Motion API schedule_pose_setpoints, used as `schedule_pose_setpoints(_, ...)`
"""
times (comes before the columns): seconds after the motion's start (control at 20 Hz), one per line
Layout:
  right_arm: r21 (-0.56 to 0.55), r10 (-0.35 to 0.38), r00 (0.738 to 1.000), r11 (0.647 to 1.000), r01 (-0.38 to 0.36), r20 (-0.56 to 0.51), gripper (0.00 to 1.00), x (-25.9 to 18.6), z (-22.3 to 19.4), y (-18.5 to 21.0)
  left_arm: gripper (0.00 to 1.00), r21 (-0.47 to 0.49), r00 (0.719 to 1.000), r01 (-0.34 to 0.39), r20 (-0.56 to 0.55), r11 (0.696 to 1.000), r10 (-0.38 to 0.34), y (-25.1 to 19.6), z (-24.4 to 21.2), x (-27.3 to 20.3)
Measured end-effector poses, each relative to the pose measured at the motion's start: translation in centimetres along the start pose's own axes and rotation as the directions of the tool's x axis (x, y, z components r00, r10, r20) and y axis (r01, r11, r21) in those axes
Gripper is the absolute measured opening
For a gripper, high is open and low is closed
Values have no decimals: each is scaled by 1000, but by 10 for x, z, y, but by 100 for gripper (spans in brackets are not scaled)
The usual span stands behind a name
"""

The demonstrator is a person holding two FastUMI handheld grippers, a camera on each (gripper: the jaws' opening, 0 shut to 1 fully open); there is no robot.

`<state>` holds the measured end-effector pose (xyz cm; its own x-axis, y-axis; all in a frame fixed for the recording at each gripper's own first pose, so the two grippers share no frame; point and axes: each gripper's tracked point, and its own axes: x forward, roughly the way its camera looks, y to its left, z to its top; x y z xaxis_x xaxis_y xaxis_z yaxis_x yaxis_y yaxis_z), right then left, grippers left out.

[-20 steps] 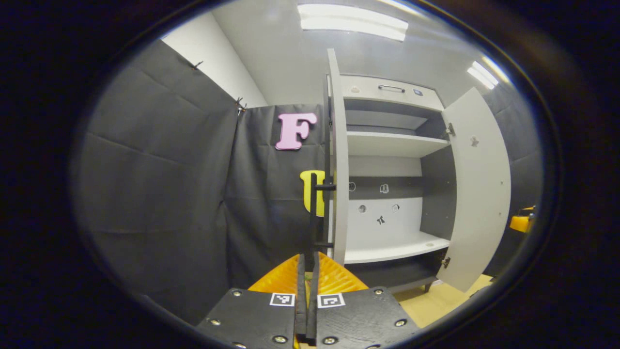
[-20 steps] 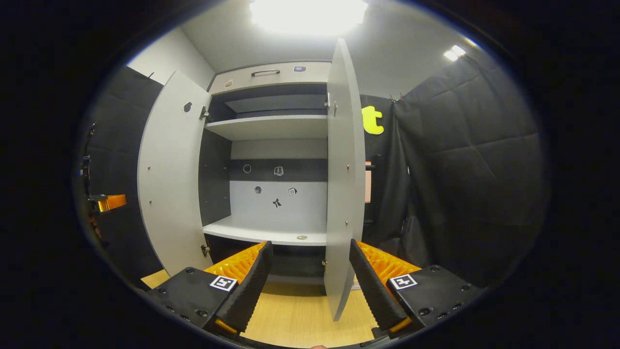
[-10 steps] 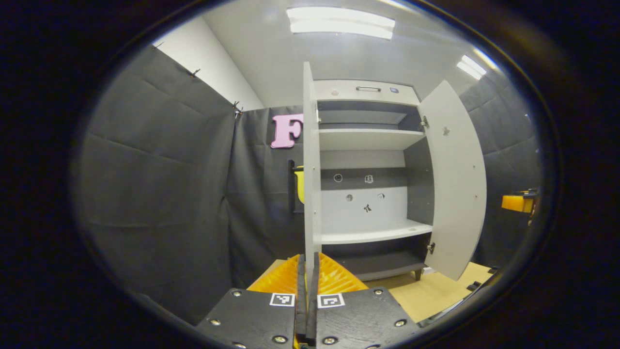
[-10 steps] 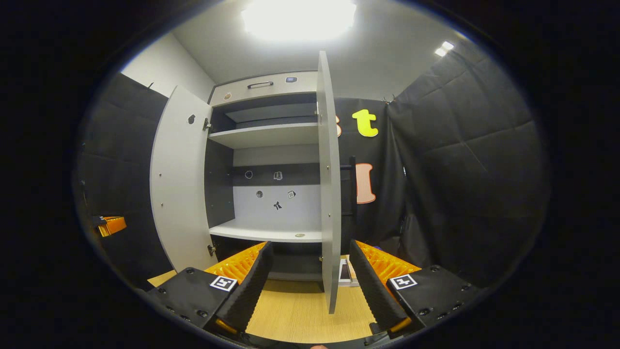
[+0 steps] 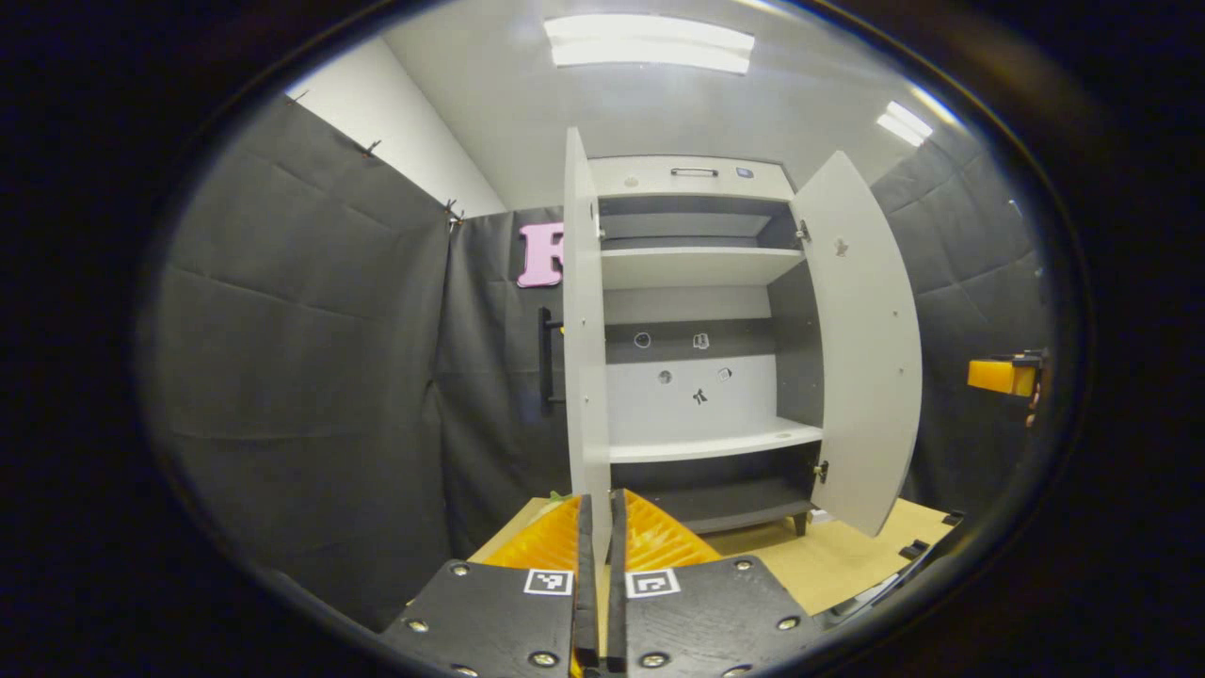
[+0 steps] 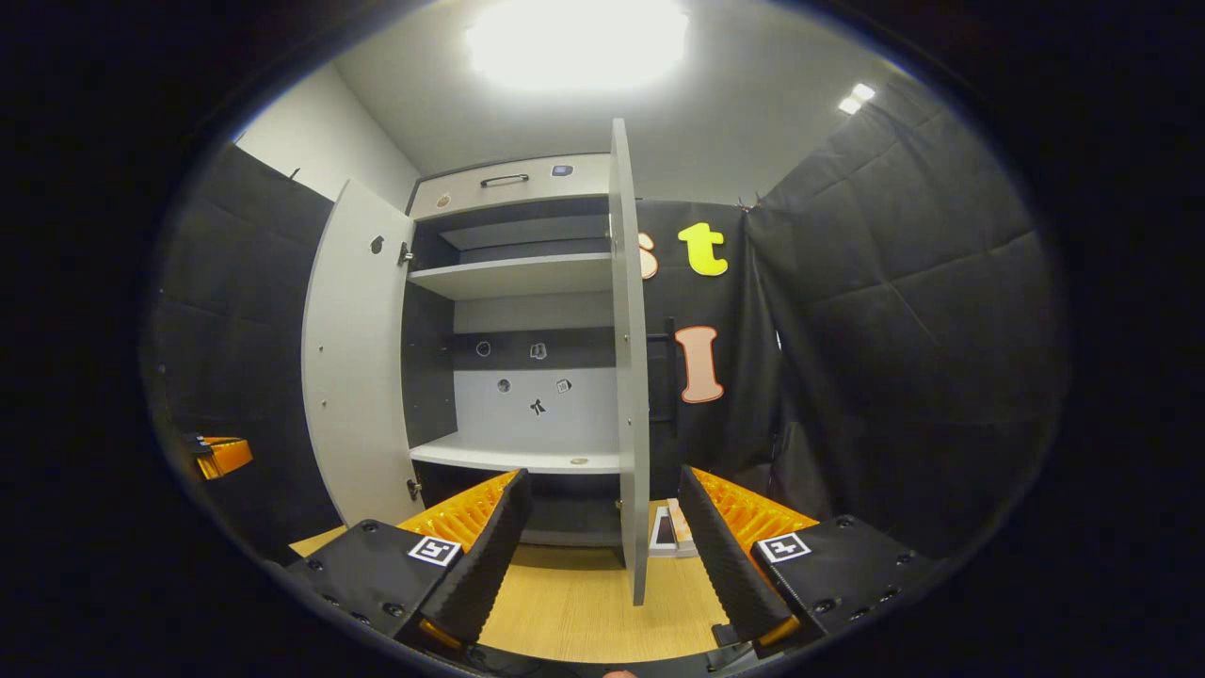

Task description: Open the right door of the double-door shoe cabinet with the right hand, and open the left door with the left hand.

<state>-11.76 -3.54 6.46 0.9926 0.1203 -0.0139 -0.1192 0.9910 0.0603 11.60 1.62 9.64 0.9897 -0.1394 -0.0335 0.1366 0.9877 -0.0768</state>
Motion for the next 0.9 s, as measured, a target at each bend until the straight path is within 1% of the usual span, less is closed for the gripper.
schedule_pose_setpoints(0.05,-1,-3,1000,1000,3,2,98,-1,1,-1,7,-1,1000,-2,6,1000,2,1,1,1)
schedule_pose_setpoints(0.1,-3,-4,1000,1000,4,4,98,-1,1,-1,12,-4,1000,-14,12,1000,14,6,4,1)
schedule_pose_setpoints(0.15,-5,-6,1000,1000,6,4,98,-1,1,-1,13,-7,1000,-25,13,1000,25,10,4,0)
schedule_pose_setpoints(0.25,-4,-9,1000,1000,9,5,98,-2,1,-2,27,-15,999,-33,5,999,33,16,4,-2)
schedule_pose_setpoints(0.3,-2,-10,1000,1000,10,7,98,-2,1,-1,31,-14,999,-39,3,999,39,17,4,-2)
schedule_pose_setpoints(0.5,-8,-16,1000,1000,16,14,98,-3,3,-2,31,4,999,-41,3,999,41,12,4,2)
schedule_pose_setpoints(0.6,-10,-18,1000,1000,18,17,98,-4,3,-2,64,-1,1000,-8,3,1000,8,1,2,-6)
schedule_pose_setpoints(0.7,-10,-22,1000,1000,22,20,98,-3,3,-3,96,5,1000,-10,5,1000,10,3,1,-7)
schedule_pose_setpoints(0.9,-14,-29,999,999,29,23,98,-4,4,-5,96,24,1000,-19,6,1000,19,5,2,-8)
